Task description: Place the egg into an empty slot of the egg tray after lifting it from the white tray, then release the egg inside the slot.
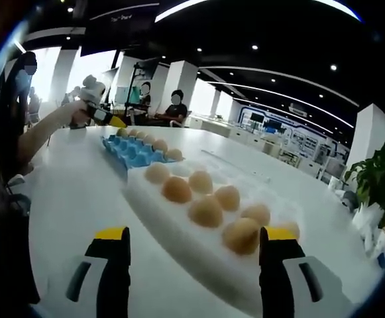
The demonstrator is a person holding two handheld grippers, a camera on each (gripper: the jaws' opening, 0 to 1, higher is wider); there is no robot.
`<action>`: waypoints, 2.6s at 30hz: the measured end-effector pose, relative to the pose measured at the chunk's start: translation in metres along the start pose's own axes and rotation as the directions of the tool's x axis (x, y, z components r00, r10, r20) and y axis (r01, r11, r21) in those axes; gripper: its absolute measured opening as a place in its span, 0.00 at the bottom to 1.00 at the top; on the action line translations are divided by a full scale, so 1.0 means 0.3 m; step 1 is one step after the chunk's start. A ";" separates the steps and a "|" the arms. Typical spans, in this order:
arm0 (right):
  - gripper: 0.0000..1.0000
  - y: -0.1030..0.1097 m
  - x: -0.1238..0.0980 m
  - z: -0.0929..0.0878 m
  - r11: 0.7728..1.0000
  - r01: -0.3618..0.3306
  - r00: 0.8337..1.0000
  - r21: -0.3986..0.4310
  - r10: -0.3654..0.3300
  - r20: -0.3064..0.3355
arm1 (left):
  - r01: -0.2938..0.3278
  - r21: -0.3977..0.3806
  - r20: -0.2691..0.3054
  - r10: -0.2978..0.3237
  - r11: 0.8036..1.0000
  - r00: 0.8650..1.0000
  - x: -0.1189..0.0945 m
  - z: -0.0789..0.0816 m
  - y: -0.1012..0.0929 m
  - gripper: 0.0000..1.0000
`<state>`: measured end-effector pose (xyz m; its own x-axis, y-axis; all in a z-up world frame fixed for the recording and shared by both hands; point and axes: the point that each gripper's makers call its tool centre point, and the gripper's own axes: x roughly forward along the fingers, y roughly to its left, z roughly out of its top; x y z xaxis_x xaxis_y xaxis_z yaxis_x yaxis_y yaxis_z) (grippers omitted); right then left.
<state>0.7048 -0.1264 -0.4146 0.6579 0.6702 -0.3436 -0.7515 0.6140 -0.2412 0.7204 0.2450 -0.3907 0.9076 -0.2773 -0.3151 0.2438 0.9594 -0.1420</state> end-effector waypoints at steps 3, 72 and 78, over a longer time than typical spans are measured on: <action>0.83 -0.003 -0.001 0.003 1.000 -0.001 1.000 0.001 0.001 0.003 | 0.013 0.005 -0.003 -0.013 1.000 1.000 0.013 -0.003 -0.026 0.37; 0.84 0.006 0.002 -0.013 1.000 -0.001 1.000 0.012 0.001 0.021 | 0.427 0.195 -0.106 -0.414 0.883 0.904 0.224 0.006 -0.672 0.49; 0.84 0.016 -0.008 -0.014 1.000 -0.008 1.000 0.009 0.008 0.018 | 0.443 0.195 -0.116 -0.428 0.875 0.896 0.254 0.008 -0.702 0.49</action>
<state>0.6995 -0.1269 -0.4186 0.6529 0.6823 -0.3289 -0.7561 0.6126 -0.2301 0.7391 0.0221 -0.3824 0.6698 -0.6649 -0.3307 0.6817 0.7271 -0.0810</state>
